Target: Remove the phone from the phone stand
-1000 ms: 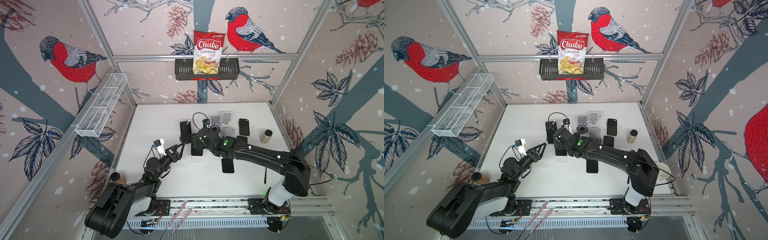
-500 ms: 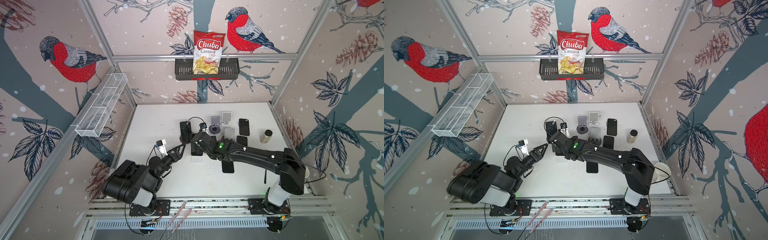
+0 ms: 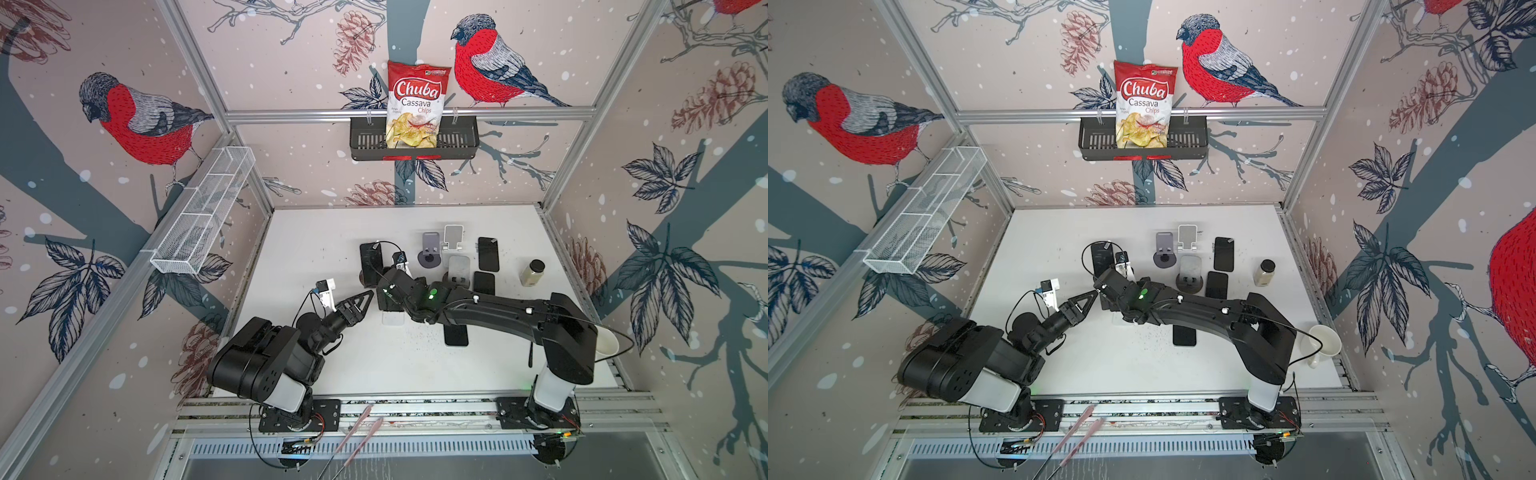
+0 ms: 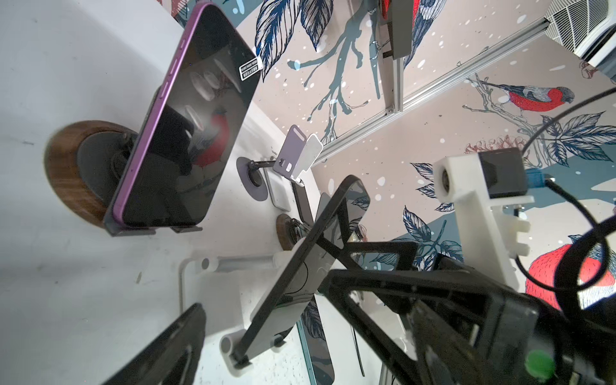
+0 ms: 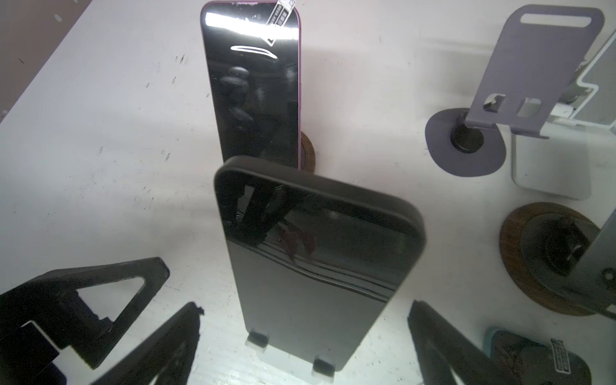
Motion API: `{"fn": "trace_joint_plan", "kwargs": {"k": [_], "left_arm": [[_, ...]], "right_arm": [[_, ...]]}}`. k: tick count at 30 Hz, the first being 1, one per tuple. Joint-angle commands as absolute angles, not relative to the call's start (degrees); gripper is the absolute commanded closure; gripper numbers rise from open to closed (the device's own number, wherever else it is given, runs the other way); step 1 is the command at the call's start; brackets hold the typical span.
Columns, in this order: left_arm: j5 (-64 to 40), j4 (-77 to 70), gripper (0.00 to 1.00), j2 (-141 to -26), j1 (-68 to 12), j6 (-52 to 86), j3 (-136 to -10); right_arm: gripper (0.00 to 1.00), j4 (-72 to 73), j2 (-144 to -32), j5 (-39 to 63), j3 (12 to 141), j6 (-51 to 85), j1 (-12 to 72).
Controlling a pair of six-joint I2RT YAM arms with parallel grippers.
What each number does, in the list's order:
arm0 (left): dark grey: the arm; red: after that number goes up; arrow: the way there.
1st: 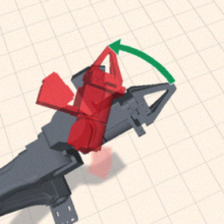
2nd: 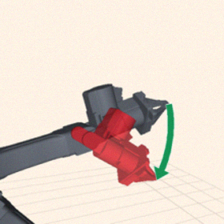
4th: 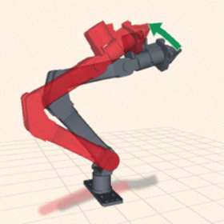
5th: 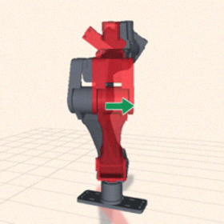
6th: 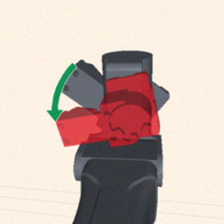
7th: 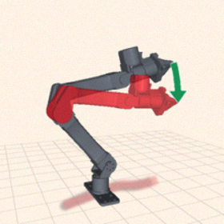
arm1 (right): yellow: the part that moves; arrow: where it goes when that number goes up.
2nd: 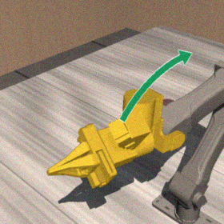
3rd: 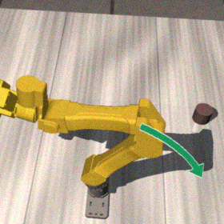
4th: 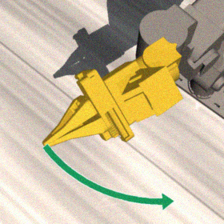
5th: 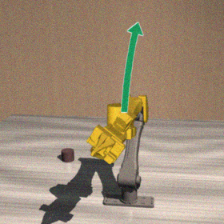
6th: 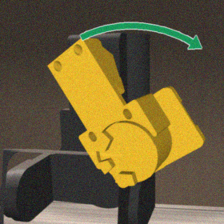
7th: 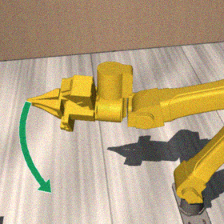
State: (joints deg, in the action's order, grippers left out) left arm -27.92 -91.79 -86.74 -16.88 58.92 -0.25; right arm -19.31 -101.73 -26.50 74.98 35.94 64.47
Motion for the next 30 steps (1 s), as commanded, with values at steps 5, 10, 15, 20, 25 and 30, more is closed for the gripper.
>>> {"fn": "trace_joint_plan", "kwargs": {"k": [5,10,15,20,25,30], "left_arm": [[-27.3,-103.3,0.05,-88.1,-16.7,58.6,5.8],[-26.9,-103.2,0.05,-87.3,-16.6,58.1,6.3],[-26.8,-103.2,0.05,-87.2,-16.6,57.7,6.6],[-26.8,-103.2,0.05,-88.0,-16.6,57.6,6.9],[-26.9,-103.2,0.05,-88.7,-16.6,57.4,7.1],[-27.2,-103.2,0.05,-89.1,-16.6,57.3,6.9]], "right_arm": [[0.0,-19.5,-104.4,-28.4,76.7,37.6,64.4],[0.01,-18.1,-105.5,-29.0,76.4,38.4,64.1],[0.07,-16.5,-106.2,-28.9,75.9,38.8,63.8],[0.15,-15.6,-106.3,-29.0,75.6,39.1,63.8],[0.21,-15.6,-106.3,-29.5,75.6,39.2,63.8],[0.28,-15.6,-106.7,-29.6,75.6,39.2,63.6]]}}
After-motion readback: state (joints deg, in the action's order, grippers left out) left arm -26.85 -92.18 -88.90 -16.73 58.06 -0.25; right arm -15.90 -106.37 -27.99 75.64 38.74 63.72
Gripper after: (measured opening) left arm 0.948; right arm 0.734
